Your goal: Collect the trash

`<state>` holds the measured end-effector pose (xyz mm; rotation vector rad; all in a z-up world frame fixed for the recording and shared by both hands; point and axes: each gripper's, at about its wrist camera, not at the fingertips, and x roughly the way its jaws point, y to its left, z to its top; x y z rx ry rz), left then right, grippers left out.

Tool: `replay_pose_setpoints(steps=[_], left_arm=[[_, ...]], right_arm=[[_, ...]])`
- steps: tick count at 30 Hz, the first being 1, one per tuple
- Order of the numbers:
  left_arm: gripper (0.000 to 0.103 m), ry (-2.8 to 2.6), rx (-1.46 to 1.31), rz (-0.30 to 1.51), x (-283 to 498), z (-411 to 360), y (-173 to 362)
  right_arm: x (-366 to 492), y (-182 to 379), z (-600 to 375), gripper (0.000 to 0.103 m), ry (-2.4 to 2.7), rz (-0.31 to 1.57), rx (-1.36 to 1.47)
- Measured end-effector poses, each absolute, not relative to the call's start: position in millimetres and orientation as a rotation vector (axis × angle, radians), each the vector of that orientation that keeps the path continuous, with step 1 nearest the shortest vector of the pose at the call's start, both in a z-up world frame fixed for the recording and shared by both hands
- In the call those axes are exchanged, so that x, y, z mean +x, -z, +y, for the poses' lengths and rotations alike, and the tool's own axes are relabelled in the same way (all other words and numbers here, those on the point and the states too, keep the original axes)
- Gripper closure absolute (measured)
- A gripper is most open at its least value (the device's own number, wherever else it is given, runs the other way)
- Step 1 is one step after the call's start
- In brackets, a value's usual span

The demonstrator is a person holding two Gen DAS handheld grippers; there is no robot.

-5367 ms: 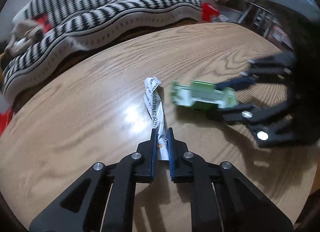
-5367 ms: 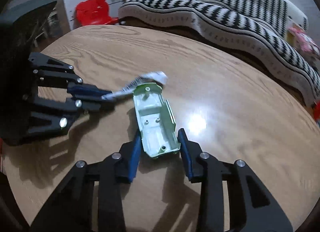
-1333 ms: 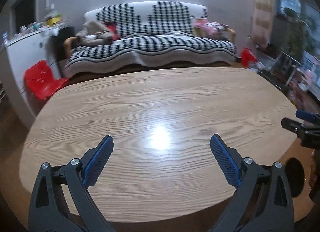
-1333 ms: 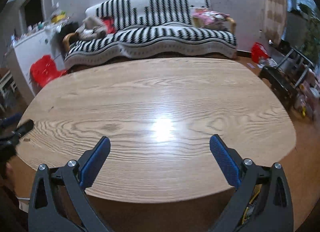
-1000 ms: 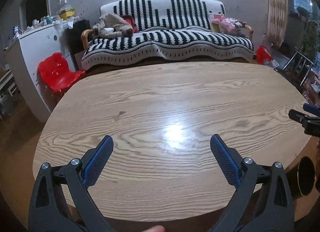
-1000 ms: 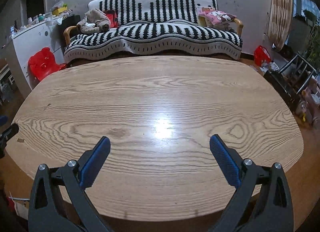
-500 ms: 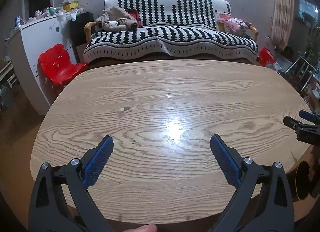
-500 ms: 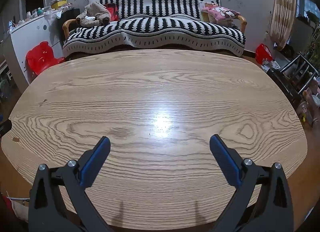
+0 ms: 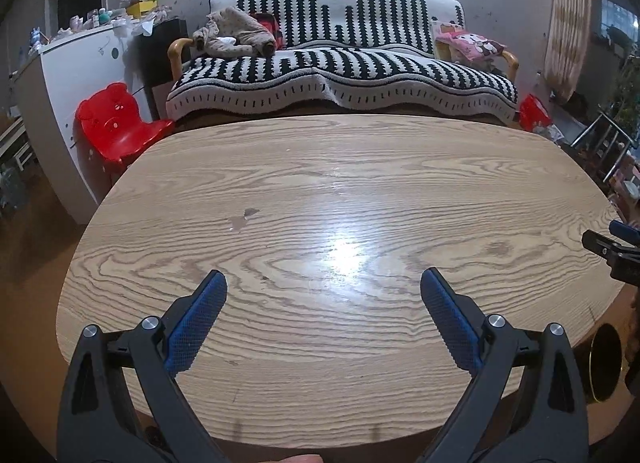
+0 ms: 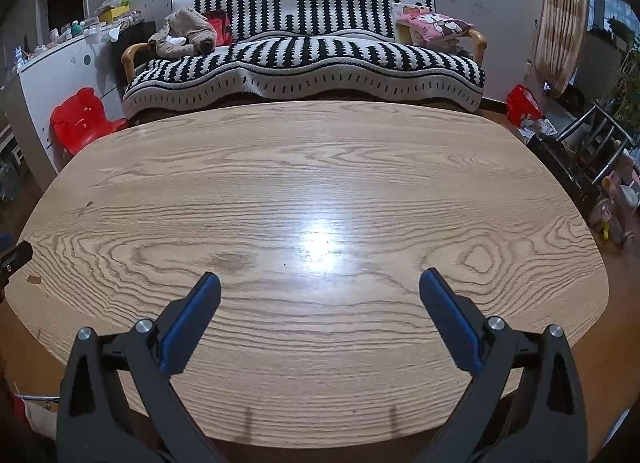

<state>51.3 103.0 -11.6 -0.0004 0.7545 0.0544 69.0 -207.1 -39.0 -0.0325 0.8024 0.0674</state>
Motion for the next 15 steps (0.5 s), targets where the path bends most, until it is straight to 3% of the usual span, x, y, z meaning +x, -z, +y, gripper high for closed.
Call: replay_pose_setpoints(steps=[15], left_arm=[[0.008,-0.05,0.026,0.759,57.4,89.2,15.6]], right_arm=[[58.1,36.7,-219.0,0.007,-0.076,0.799,-0.027]])
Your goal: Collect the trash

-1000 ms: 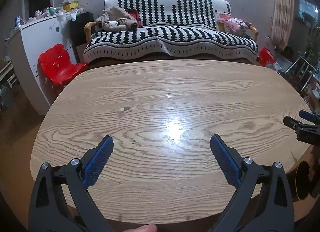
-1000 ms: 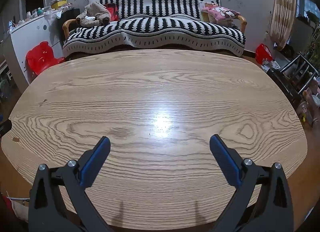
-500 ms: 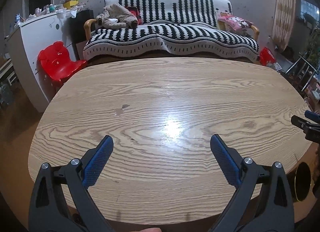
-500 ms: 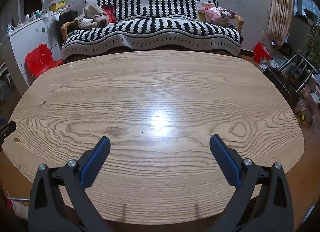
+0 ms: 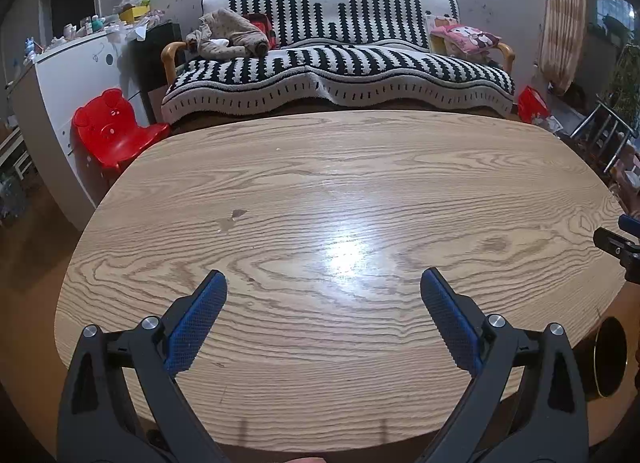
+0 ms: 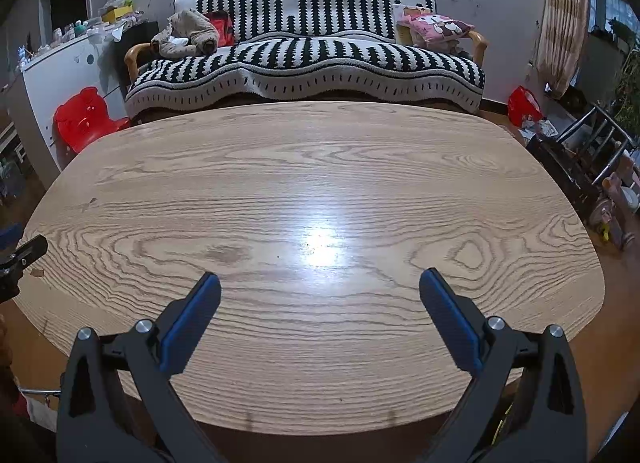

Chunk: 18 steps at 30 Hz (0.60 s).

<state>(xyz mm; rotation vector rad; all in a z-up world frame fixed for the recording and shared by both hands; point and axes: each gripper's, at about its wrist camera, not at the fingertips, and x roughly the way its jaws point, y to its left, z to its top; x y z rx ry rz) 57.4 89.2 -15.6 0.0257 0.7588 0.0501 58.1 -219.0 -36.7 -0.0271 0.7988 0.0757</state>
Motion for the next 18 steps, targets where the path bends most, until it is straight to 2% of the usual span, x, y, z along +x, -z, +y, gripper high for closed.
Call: replay_pose_setpoints(steps=[18], left_arm=[[0.008,-0.054,0.009,0.76,60.0,96.0,17.4]], right_arm=[[60.1,35.6,-220.0,0.007,-0.074,0.805,-0.029]])
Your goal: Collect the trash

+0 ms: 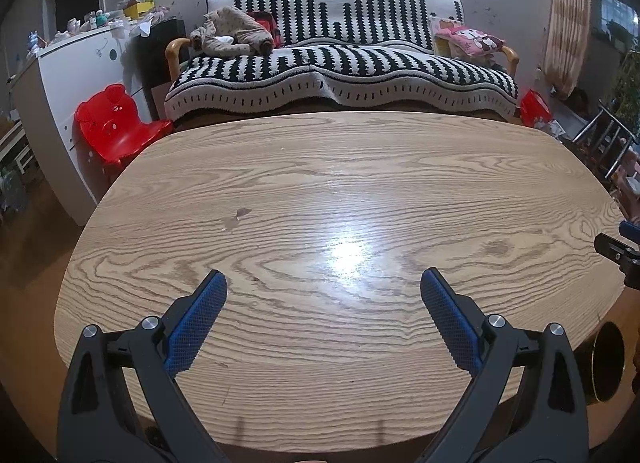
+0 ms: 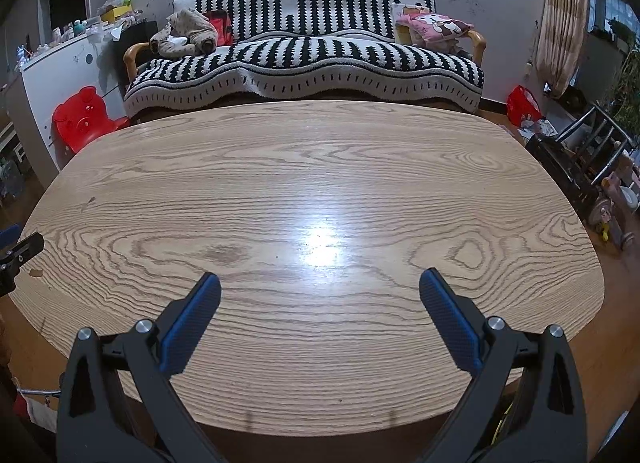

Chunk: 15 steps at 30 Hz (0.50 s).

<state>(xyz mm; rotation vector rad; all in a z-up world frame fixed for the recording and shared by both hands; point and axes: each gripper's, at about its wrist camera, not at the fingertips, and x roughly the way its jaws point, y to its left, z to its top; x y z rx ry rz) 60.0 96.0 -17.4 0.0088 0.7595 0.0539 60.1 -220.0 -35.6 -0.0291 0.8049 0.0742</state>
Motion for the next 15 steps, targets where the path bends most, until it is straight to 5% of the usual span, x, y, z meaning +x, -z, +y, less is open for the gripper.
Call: replay_pose_setpoints(steps=[15], left_arm=[[0.008,-0.056,0.014,0.761,59.4,95.4,16.2]], right_arm=[[60.4,34.9,-224.0,0.007,-0.072,0.802,-0.029]])
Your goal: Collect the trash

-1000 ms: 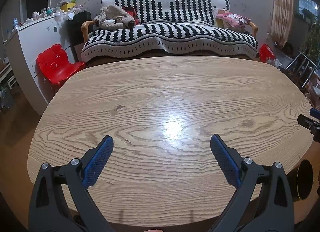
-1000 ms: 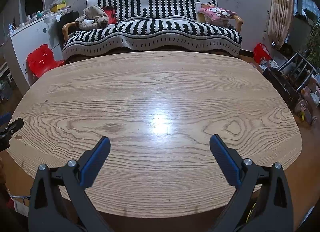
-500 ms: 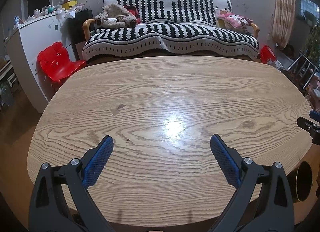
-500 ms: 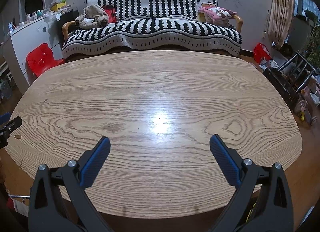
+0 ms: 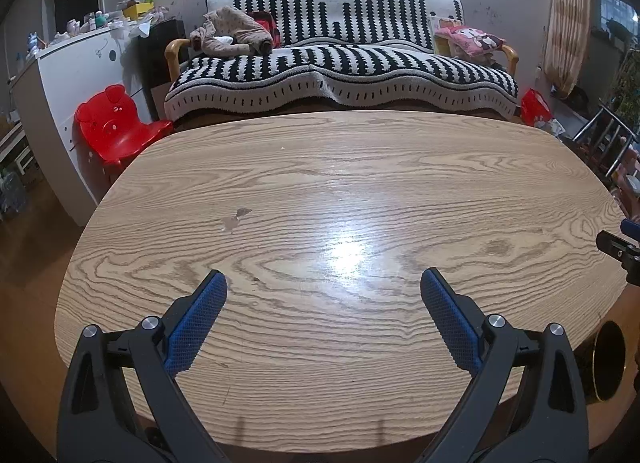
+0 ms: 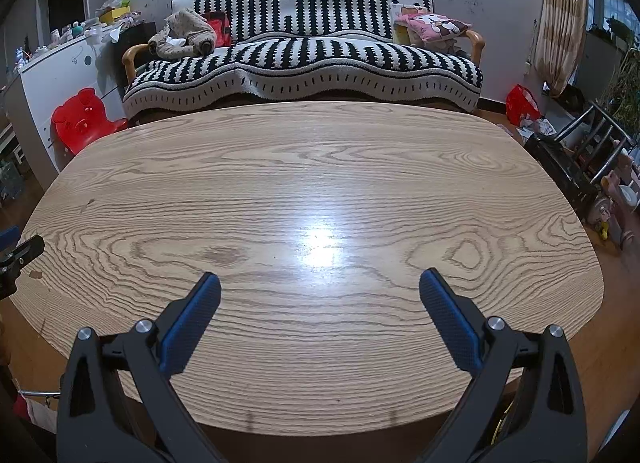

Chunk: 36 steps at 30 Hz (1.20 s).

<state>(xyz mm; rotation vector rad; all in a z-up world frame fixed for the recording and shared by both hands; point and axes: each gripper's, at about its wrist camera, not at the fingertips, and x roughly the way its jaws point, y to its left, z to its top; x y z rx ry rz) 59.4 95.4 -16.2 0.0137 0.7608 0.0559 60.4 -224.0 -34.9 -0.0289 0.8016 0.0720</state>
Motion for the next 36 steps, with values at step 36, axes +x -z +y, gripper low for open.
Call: replay_pose_setpoints(steps=[36], left_arm=[[0.008,-0.055,0.015,0.761,60.0,95.8,17.4]], right_arm=[[61.4,36.6,-225.8,0.007,-0.068,0.806,-0.028]])
